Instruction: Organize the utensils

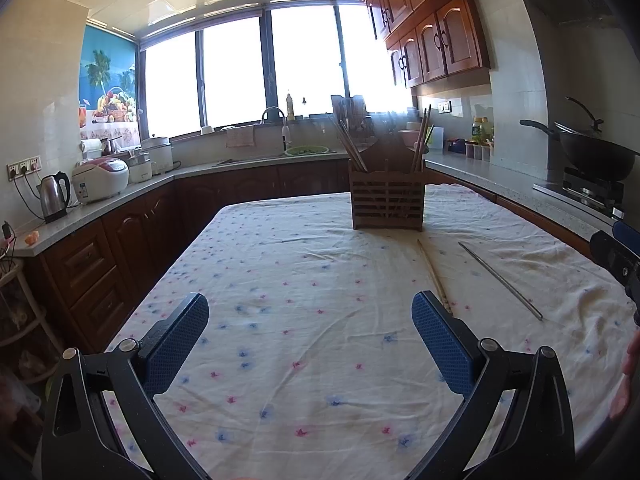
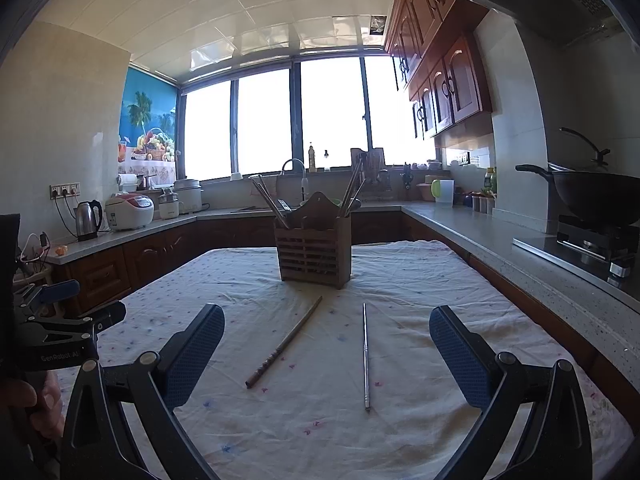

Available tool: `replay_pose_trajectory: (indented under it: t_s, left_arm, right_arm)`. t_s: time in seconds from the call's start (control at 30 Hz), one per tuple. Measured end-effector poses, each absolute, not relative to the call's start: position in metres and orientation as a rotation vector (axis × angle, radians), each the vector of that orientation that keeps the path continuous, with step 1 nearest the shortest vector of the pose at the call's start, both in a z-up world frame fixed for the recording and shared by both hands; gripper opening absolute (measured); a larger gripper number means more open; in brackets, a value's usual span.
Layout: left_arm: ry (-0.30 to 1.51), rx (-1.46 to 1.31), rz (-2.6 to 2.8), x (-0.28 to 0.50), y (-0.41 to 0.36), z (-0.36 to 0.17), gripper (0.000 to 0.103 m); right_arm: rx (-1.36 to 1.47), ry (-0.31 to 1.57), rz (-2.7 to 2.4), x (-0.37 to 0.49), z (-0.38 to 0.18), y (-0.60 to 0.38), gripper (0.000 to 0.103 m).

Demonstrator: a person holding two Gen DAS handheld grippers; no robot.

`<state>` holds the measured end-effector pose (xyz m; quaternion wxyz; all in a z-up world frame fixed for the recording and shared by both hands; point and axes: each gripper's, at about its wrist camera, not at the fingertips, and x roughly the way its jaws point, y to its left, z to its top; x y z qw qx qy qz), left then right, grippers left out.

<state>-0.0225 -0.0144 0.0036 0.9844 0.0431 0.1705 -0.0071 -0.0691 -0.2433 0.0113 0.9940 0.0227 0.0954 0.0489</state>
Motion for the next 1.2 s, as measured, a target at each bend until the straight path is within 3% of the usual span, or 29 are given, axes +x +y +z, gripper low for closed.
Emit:
replay_pose_trajectory:
  t_s: [1.2]
  left_arm:
    - [0.347, 0.088, -0.02, -0.0156, -0.0137, 0.0032, 0.103]
  right_arm:
    - [0.045, 0.196, 0.1, -0.0627, 0.0103, -0.2437, 0.103]
